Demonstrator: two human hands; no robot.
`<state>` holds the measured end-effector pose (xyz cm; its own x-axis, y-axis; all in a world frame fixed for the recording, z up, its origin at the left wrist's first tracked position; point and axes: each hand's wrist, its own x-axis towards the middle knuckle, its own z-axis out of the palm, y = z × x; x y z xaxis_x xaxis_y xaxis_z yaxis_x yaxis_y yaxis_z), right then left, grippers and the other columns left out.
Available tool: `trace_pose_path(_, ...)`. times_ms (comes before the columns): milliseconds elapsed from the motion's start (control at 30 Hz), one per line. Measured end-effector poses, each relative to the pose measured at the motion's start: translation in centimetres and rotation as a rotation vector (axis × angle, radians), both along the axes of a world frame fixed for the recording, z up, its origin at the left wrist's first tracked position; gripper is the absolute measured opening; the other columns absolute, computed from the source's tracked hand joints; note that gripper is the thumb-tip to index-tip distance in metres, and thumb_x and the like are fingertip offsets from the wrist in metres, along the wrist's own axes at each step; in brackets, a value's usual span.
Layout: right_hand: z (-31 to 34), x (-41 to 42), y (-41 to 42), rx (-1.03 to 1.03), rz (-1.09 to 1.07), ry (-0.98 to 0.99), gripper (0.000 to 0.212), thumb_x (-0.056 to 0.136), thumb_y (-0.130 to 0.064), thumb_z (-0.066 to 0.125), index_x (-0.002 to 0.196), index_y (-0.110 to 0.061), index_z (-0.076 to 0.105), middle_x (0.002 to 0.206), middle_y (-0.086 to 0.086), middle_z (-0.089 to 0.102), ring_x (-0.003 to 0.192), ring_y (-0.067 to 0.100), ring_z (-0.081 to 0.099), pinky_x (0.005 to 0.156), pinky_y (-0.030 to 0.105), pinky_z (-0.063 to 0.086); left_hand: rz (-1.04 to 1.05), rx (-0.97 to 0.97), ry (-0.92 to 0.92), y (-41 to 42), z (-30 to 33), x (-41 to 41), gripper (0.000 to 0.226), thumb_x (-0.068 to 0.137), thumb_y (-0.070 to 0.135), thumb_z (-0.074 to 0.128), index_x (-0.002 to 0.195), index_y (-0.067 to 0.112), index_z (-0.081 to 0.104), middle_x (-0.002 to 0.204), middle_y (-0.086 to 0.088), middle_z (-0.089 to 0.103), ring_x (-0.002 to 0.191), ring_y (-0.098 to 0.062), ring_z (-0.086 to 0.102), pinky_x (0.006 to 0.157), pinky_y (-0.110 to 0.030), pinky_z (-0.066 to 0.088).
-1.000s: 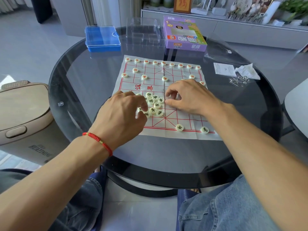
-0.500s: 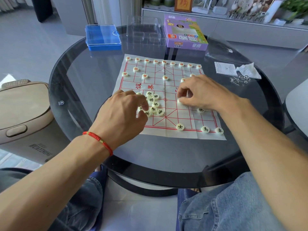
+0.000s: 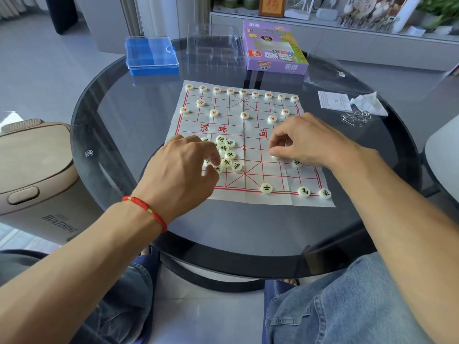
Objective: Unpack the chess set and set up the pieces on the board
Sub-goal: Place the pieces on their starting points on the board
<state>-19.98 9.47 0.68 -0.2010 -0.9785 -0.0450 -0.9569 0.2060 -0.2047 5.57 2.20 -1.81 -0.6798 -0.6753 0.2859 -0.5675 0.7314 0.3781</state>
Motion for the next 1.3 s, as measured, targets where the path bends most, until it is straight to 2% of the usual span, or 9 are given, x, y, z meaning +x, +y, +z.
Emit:
trace_pose_path(100, 0.3, 0.0, 0.2, -0.023, -0.002, 0.005, 0.011, 0.093, -0.028, 0.073, 0.103, -0.025, 0.077, 0.096, -0.008, 0.069, 0.085, 0.007, 0.061, 0.072, 0.027, 0.044, -0.002, 0.0, -0.001, 0.0, 0.1, 0.0, 0.02, 0.087, 0.021, 0.06, 0.102, 0.027, 0.072, 0.106, 0.002, 0.07, 0.101, -0.022, 0.06, 0.08, -0.039, 0.054)
trace_pose_path(333, 0.4, 0.0, 0.4, 0.016, -0.016, 0.023, 0.02, 0.101, -0.029, 0.062, 0.113, -0.022, 0.077, 0.116, -0.003, 0.071, 0.099, 0.012, 0.058, 0.088, 0.032, 0.048, -0.003, 0.007, 0.0, 0.0, 0.1, 0.0, 0.021, 0.087, 0.022, 0.06, 0.102, 0.028, 0.072, 0.108, 0.003, 0.07, 0.102, -0.022, 0.06, 0.081, -0.04, 0.055)
trace_pose_path(400, 0.6, -0.2, 0.5, -0.008, -0.036, 0.025, 0.022, 0.101, -0.029, 0.061, 0.115, -0.021, 0.076, 0.118, 0.0, 0.071, 0.098, 0.013, 0.059, 0.087, 0.032, 0.047, -0.003, 0.005, 0.004, 0.0, 0.1, 0.0, 0.021, 0.087, 0.022, 0.06, 0.102, 0.028, 0.072, 0.108, 0.003, 0.07, 0.101, -0.022, 0.06, 0.081, -0.039, 0.055)
trace_pose_path(467, 0.6, -0.3, 0.6, 0.004, -0.033, 0.02, 0.019, 0.096, -0.033, 0.068, 0.11, -0.022, 0.076, 0.107, -0.003, 0.072, 0.092, 0.012, 0.063, 0.079, 0.029, 0.047, -0.006, 0.004, 0.0, -0.1, 0.1, 0.0, 0.02, 0.087, 0.022, 0.06, 0.103, 0.028, 0.072, 0.108, 0.003, 0.07, 0.101, -0.022, 0.06, 0.08, -0.039, 0.055)
trace_pose_path(567, 0.2, 0.1, 0.6, 0.046, -0.005, 0.021, 0.018, 0.089, -0.032, 0.077, 0.104, -0.024, 0.077, 0.091, -0.012, 0.066, 0.079, -0.002, 0.057, 0.063, 0.018, 0.039, -0.004, 0.002, -0.007, -0.1, 0.0, 0.0, 0.02, 0.088, 0.022, 0.06, 0.103, 0.027, 0.072, 0.108, 0.003, 0.07, 0.1, -0.022, 0.06, 0.079, -0.038, 0.055)
trace_pose_path(667, 0.3, -0.1, 0.5, 0.011, -0.01, 0.018, 0.018, 0.089, -0.022, 0.076, 0.107, -0.023, 0.077, 0.097, -0.01, 0.069, 0.078, -0.006, 0.055, 0.066, 0.02, 0.04, 0.005, 0.003, 0.007, -0.1, 0.0, 0.1, 0.02, 0.087, 0.022, 0.06, 0.102, 0.028, 0.072, 0.105, 0.003, 0.07, 0.099, -0.021, 0.059, 0.078, -0.036, 0.051)
trace_pose_path(800, 0.1, -0.3, 0.4, -0.018, -0.036, -0.011, 0.026, 0.089, -0.018, 0.077, 0.113, -0.025, 0.075, 0.104, -0.007, 0.069, 0.082, 0.001, 0.059, 0.075, 0.026, 0.044, 0.002, -0.001, 0.003, -0.1, 0.1, 0.1, 0.02, 0.087, 0.022, 0.06, 0.103, 0.027, 0.072, 0.106, 0.003, 0.07, 0.1, -0.022, 0.059, 0.079, -0.036, 0.05)
trace_pose_path(1133, -0.3, -0.8, 0.3, 0.016, -0.041, -0.056, 0.022, 0.088, -0.021, 0.078, 0.11, -0.024, 0.076, 0.102, -0.008, 0.07, 0.085, -0.002, 0.061, 0.074, 0.025, 0.047, 0.006, 0.011, 0.009, -0.1, 0.1, 0.2, 0.02, 0.086, 0.022, 0.061, 0.101, 0.027, 0.072, 0.106, 0.003, 0.07, 0.101, -0.022, 0.059, 0.08, -0.039, 0.054)
trace_pose_path(1300, 0.0, -0.3, 0.5, -0.006, -0.028, -0.043, 0.03, 0.089, -0.027, 0.078, 0.118, -0.027, 0.073, 0.115, -0.009, 0.067, 0.084, 0.003, 0.06, 0.072, 0.022, 0.042, 0.015, 0.026, -0.007, -0.2, 0.2, 0.3, 0.02, 0.087, 0.023, 0.06, 0.102, 0.029, 0.071, 0.106, 0.004, 0.069, 0.102, -0.022, 0.059, 0.08, -0.042, 0.055)
